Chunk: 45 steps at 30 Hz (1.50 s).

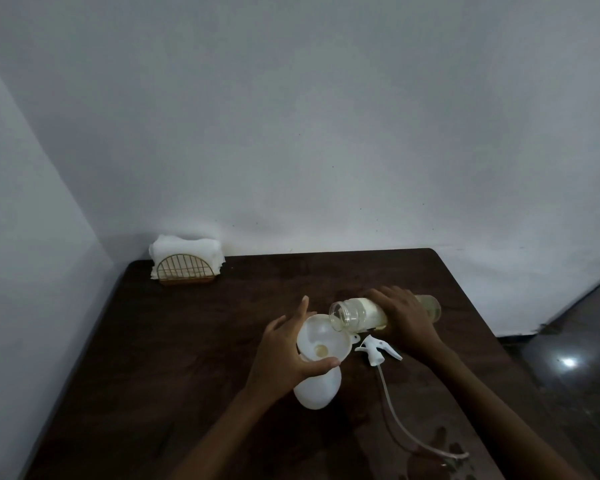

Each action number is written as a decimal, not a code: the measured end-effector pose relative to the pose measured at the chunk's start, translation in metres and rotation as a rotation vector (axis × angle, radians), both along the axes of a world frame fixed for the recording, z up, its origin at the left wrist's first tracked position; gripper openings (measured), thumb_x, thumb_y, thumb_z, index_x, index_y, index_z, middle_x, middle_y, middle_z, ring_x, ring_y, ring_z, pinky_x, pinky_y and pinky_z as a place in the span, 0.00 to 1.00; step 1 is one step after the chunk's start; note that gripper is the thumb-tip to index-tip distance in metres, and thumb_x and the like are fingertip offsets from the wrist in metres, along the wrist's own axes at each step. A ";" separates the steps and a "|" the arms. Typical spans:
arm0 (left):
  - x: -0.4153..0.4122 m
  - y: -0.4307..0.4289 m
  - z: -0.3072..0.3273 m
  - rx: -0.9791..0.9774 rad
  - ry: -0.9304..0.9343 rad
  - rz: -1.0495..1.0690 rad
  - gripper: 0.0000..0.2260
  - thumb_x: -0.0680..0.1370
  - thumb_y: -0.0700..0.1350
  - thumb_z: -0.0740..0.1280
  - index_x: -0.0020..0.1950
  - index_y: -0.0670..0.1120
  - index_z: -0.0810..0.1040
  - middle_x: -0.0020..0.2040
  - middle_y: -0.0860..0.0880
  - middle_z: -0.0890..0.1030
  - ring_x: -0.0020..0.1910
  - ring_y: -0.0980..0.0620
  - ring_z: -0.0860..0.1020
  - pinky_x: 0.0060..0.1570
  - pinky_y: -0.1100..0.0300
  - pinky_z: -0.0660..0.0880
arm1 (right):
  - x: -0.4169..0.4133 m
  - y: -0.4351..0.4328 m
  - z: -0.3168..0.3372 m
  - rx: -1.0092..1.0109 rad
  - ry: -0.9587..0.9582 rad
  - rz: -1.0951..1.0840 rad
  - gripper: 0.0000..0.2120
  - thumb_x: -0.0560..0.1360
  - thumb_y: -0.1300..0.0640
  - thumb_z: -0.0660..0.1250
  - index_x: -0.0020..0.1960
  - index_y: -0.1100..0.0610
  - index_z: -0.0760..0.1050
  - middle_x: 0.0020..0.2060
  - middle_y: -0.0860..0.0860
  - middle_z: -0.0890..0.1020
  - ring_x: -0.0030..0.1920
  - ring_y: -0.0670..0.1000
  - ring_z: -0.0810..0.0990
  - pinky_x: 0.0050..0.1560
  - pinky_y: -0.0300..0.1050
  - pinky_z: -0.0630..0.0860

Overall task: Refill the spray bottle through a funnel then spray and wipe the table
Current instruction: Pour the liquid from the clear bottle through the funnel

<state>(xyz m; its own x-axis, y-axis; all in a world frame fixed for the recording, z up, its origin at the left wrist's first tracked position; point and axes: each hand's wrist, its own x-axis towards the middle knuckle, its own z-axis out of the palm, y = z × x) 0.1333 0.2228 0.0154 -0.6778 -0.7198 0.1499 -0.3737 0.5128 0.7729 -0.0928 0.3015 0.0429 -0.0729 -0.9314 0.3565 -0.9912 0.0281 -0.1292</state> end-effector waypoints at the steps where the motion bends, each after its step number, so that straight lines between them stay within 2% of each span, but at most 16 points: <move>1: 0.000 0.000 0.000 -0.007 -0.003 0.002 0.49 0.60 0.74 0.66 0.75 0.55 0.53 0.65 0.63 0.71 0.66 0.59 0.67 0.68 0.53 0.66 | -0.001 0.000 0.000 -0.001 0.007 0.003 0.23 0.57 0.48 0.75 0.49 0.55 0.77 0.40 0.52 0.80 0.38 0.55 0.78 0.37 0.49 0.72; 4: 0.000 0.000 -0.001 -0.020 -0.004 -0.006 0.48 0.59 0.76 0.63 0.74 0.57 0.52 0.63 0.67 0.68 0.65 0.58 0.67 0.68 0.55 0.65 | -0.003 -0.001 -0.001 -0.003 0.031 0.004 0.23 0.57 0.49 0.77 0.50 0.55 0.77 0.40 0.51 0.80 0.38 0.54 0.77 0.37 0.48 0.72; 9: 0.000 -0.001 -0.008 -0.001 -0.014 0.006 0.48 0.60 0.76 0.64 0.73 0.61 0.48 0.66 0.62 0.71 0.66 0.55 0.69 0.66 0.52 0.68 | -0.004 -0.002 -0.002 -0.006 0.056 0.006 0.25 0.56 0.50 0.79 0.50 0.54 0.77 0.40 0.50 0.80 0.37 0.54 0.77 0.37 0.47 0.71; 11: -0.001 -0.002 -0.008 0.007 -0.003 -0.004 0.49 0.61 0.74 0.66 0.74 0.60 0.46 0.66 0.63 0.72 0.65 0.56 0.70 0.65 0.51 0.69 | -0.004 -0.001 -0.002 -0.005 0.054 0.007 0.25 0.56 0.50 0.79 0.50 0.54 0.77 0.40 0.50 0.80 0.37 0.54 0.78 0.37 0.47 0.72; 14: -0.001 -0.002 -0.006 -0.009 0.023 -0.024 0.49 0.62 0.72 0.67 0.74 0.59 0.45 0.63 0.66 0.71 0.63 0.59 0.72 0.64 0.53 0.71 | -0.004 0.000 -0.002 -0.011 0.039 0.017 0.25 0.56 0.50 0.78 0.50 0.54 0.77 0.40 0.51 0.80 0.38 0.54 0.78 0.38 0.48 0.72; 18: -0.001 -0.003 -0.010 -0.011 0.021 -0.020 0.49 0.61 0.74 0.67 0.73 0.63 0.42 0.64 0.63 0.72 0.63 0.57 0.72 0.63 0.51 0.72 | -0.004 0.001 -0.001 -0.028 0.030 0.017 0.24 0.56 0.48 0.74 0.49 0.54 0.75 0.39 0.51 0.80 0.36 0.54 0.78 0.36 0.45 0.70; 20: -0.001 -0.003 -0.011 -0.021 0.025 -0.024 0.49 0.61 0.73 0.66 0.73 0.62 0.42 0.63 0.64 0.71 0.63 0.57 0.72 0.63 0.51 0.71 | -0.003 0.000 0.000 -0.029 0.039 0.017 0.23 0.56 0.48 0.74 0.49 0.54 0.76 0.39 0.51 0.80 0.36 0.54 0.78 0.36 0.45 0.70; 24: -0.001 -0.003 -0.010 -0.037 0.036 -0.026 0.49 0.62 0.73 0.67 0.73 0.61 0.43 0.62 0.64 0.72 0.63 0.57 0.73 0.63 0.51 0.71 | -0.003 0.001 0.000 -0.014 0.069 0.011 0.26 0.53 0.52 0.80 0.49 0.54 0.77 0.39 0.50 0.80 0.37 0.54 0.78 0.37 0.44 0.69; 27: -0.002 -0.004 -0.014 -0.040 0.038 -0.019 0.49 0.62 0.73 0.67 0.73 0.62 0.42 0.63 0.62 0.73 0.62 0.57 0.73 0.63 0.50 0.72 | -0.004 0.001 0.000 -0.011 0.066 0.010 0.24 0.55 0.50 0.78 0.49 0.54 0.78 0.40 0.50 0.80 0.37 0.54 0.78 0.38 0.44 0.69; 32: -0.002 -0.005 -0.017 -0.044 0.031 -0.014 0.49 0.61 0.74 0.66 0.72 0.66 0.40 0.64 0.61 0.74 0.62 0.56 0.73 0.62 0.50 0.72 | -0.003 0.002 0.001 -0.011 0.045 0.003 0.22 0.58 0.44 0.69 0.49 0.54 0.77 0.40 0.50 0.80 0.37 0.53 0.78 0.38 0.43 0.67; 38: -0.002 -0.006 -0.019 -0.044 0.046 -0.020 0.49 0.62 0.74 0.66 0.72 0.65 0.40 0.64 0.61 0.75 0.61 0.55 0.74 0.61 0.50 0.73 | -0.004 0.002 0.001 0.000 0.052 0.006 0.23 0.58 0.44 0.71 0.49 0.54 0.77 0.40 0.50 0.80 0.37 0.53 0.78 0.38 0.43 0.68; 42: -0.002 -0.005 -0.016 -0.060 0.069 -0.034 0.48 0.62 0.73 0.67 0.73 0.62 0.42 0.63 0.60 0.75 0.60 0.57 0.75 0.62 0.50 0.72 | -0.005 0.002 0.000 0.003 0.058 0.008 0.24 0.57 0.47 0.77 0.50 0.54 0.78 0.40 0.50 0.80 0.38 0.54 0.78 0.39 0.43 0.67; 45: -0.002 -0.006 -0.018 -0.065 0.059 -0.030 0.49 0.62 0.74 0.66 0.72 0.64 0.41 0.63 0.60 0.75 0.60 0.56 0.75 0.62 0.50 0.72 | -0.005 0.003 0.001 -0.005 0.056 0.010 0.24 0.57 0.46 0.74 0.50 0.54 0.77 0.41 0.50 0.81 0.38 0.54 0.78 0.39 0.43 0.67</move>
<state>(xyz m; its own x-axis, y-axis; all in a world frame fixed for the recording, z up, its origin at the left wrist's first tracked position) 0.1311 0.2172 -0.0023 -0.6874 -0.6868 0.2362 -0.3121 0.5731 0.7577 -0.0983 0.3045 0.0438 -0.0428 -0.9302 0.3645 -0.9972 0.0172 -0.0733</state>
